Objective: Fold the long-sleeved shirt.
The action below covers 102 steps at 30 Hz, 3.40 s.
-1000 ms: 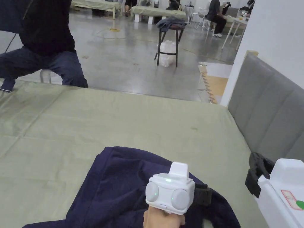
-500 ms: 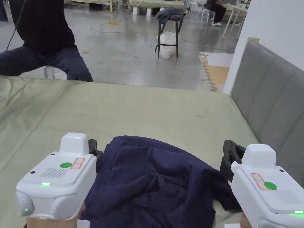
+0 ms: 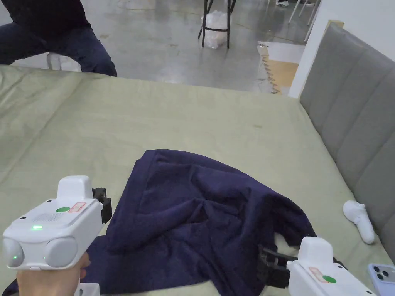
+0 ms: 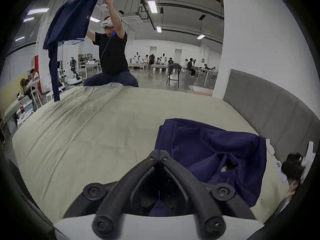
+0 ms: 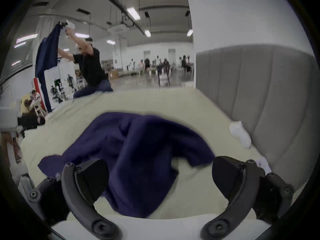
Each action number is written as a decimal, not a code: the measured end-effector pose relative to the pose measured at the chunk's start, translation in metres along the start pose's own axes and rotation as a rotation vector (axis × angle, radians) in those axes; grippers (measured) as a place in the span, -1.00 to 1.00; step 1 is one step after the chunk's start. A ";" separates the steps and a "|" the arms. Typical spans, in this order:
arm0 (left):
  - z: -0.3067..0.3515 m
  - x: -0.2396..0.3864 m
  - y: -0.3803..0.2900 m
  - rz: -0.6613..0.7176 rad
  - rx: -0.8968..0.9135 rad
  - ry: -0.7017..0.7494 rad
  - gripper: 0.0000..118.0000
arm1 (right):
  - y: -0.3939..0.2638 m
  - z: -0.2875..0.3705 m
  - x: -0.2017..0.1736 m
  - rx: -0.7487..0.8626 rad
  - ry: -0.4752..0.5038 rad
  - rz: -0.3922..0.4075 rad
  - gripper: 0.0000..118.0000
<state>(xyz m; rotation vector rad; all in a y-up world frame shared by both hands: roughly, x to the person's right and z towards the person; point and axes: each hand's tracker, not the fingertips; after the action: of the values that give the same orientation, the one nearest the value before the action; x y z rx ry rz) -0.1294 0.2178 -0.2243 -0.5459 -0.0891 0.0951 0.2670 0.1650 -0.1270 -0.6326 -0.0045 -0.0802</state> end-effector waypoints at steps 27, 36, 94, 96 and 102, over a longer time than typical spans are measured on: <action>-0.139 -0.035 -0.036 0.089 -0.429 -0.251 -0.27 | -0.041 -0.045 -0.012 -0.126 0.101 -0.038 -0.90; -0.060 -0.037 0.044 0.089 -0.173 -0.334 -0.78 | 0.013 -0.002 0.005 0.067 0.121 -0.080 -0.91; -0.011 -0.018 0.651 0.030 0.663 -0.024 -0.78 | 0.731 0.042 -0.028 0.867 -0.130 0.146 -0.91; -0.022 -0.021 0.642 0.023 0.647 -0.022 -0.78 | 0.721 0.031 -0.028 0.875 -0.141 0.143 -0.91; -0.049 -0.026 0.588 -0.025 0.535 -0.038 -0.78 | 0.678 -0.003 -0.011 0.774 -0.103 0.119 -0.91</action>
<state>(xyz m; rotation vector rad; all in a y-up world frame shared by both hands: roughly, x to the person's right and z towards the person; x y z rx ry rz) -0.1889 0.6898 -0.5749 -0.0082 -0.1026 0.1006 0.3072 0.7085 -0.5300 0.1381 -0.0929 0.0701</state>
